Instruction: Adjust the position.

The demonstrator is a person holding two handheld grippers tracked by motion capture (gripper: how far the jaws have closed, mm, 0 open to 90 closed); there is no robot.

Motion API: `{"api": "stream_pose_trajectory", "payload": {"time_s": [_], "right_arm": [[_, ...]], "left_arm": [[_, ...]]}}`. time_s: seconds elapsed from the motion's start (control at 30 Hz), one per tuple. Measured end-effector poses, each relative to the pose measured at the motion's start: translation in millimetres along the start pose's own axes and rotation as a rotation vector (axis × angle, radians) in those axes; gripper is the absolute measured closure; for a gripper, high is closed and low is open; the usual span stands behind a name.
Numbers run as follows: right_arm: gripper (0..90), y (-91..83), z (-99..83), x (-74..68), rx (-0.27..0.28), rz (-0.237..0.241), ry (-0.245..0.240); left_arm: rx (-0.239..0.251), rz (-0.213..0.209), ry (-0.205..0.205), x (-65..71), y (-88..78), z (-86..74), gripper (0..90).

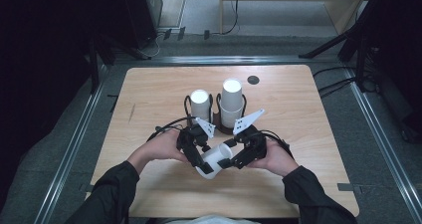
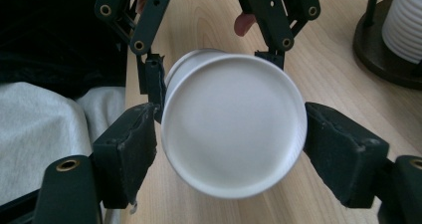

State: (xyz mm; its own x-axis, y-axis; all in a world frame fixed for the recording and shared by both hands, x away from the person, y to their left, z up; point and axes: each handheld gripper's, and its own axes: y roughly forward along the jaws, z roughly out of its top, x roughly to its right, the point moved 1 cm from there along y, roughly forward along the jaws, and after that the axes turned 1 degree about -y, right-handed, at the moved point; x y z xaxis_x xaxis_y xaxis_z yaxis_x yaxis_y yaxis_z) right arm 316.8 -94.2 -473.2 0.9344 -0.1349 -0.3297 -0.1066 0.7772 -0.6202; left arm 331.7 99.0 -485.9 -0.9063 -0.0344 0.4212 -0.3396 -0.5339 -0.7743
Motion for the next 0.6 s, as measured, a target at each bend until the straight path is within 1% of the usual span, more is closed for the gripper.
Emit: {"api": "stream_pose_trajectory", "payload": {"time_s": [0.1,0.13,0.17,0.2,0.3,0.33,0.37,0.5,0.53,0.57,0.6], "right_arm": [[25.3,2.6,0.7,-1.2,-0.012,0.006,0.000],[29.9,3.3,1.1,-1.2,-0.015,0.005,-0.002],[29.9,3.3,1.1,-1.2,-0.015,0.005,-0.002],[32.7,2.5,1.6,-1.4,-0.017,0.011,-0.001],[32.9,1.6,2.5,-1.1,-0.017,0.011,0.002],[33.0,0.9,3.1,-1.4,-0.019,0.010,0.005],[33.1,-0.4,4.2,-2.0,-0.016,-0.003,-0.003],[33.0,-1.7,4.8,-1.4,-0.018,0.004,0.010],[33.0,-2.2,4.6,-1.1,-0.015,0.006,0.016],[33.0,-2.9,4.5,-0.5,-0.014,0.007,0.020],[33.0,-3.3,4.4,-0.2,-0.011,0.006,0.020]], "left_arm": [[0.007,-0.007,-0.001,0.8,1.2,-0.1,27.4],[0.010,-0.010,-0.001,1.2,1.4,-0.3,27.1],[0.012,-0.005,-0.001,1.0,1.5,-0.5,27.1],[0.011,-0.003,-0.001,0.3,1.1,-0.8,26.6],[0.034,-0.001,0.003,0.3,-0.1,-1.8,25.9],[0.038,0.008,0.014,0.0,-1.3,-2.2,25.5],[0.049,0.009,0.012,0.2,-1.8,-2.4,25.0],[0.074,0.002,0.004,-0.1,-2.8,-3.5,23.8],[0.083,0.004,0.001,0.0,-3.5,-3.1,22.7],[0.091,0.002,-0.001,0.3,-3.8,-2.7,19.3],[0.104,0.011,0.006,1.1,-4.6,-2.2,16.3]]}}
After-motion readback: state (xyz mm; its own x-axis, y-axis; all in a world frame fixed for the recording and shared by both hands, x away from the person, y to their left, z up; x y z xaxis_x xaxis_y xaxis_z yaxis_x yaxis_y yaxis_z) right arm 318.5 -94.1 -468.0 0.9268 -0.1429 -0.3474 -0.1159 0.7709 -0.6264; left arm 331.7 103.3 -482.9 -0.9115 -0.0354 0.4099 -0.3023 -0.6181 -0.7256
